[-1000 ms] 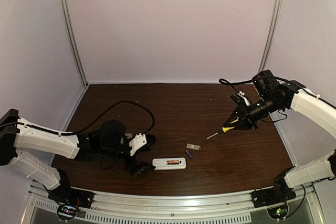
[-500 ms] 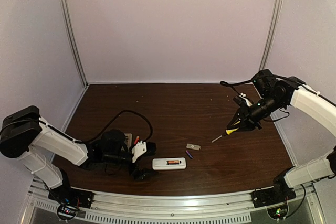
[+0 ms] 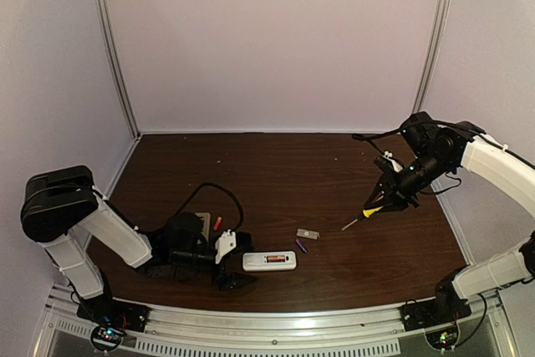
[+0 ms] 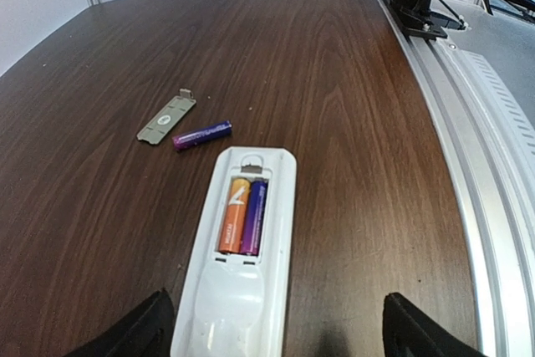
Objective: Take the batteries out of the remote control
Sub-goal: Pick up the remote control without the battery cover from the center of the board, then remove the battery from the remote control without the battery cover.
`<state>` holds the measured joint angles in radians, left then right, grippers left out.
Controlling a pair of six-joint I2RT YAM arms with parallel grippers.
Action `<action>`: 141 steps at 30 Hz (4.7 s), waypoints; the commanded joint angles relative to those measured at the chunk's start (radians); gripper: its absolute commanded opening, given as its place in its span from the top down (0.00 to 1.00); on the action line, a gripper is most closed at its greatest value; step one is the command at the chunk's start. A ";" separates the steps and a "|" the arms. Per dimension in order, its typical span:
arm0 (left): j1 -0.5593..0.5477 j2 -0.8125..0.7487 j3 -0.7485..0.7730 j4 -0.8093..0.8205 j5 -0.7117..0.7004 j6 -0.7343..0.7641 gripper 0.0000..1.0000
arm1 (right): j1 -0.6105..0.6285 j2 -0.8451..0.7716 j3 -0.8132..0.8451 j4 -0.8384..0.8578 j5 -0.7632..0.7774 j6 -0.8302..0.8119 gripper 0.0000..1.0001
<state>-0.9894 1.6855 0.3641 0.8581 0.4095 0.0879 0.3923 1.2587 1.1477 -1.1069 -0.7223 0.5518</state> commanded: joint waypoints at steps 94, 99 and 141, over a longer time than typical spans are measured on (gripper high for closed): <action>0.058 -0.457 0.439 -0.948 -0.510 -0.277 1.00 | 0.119 -0.133 0.095 0.310 0.268 0.409 1.00; 0.059 -0.480 0.469 -1.043 -0.500 -0.212 1.00 | 0.218 -0.133 0.168 0.281 0.397 0.490 1.00; -0.055 -0.006 0.832 -1.200 -0.333 -0.291 1.00 | 0.371 -0.153 0.033 0.298 0.420 0.280 1.00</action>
<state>-1.0195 1.6596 1.1469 -0.3828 0.0505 -0.2146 0.7330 1.1046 1.1904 -0.8581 -0.3122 0.8089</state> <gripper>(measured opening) 0.509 0.153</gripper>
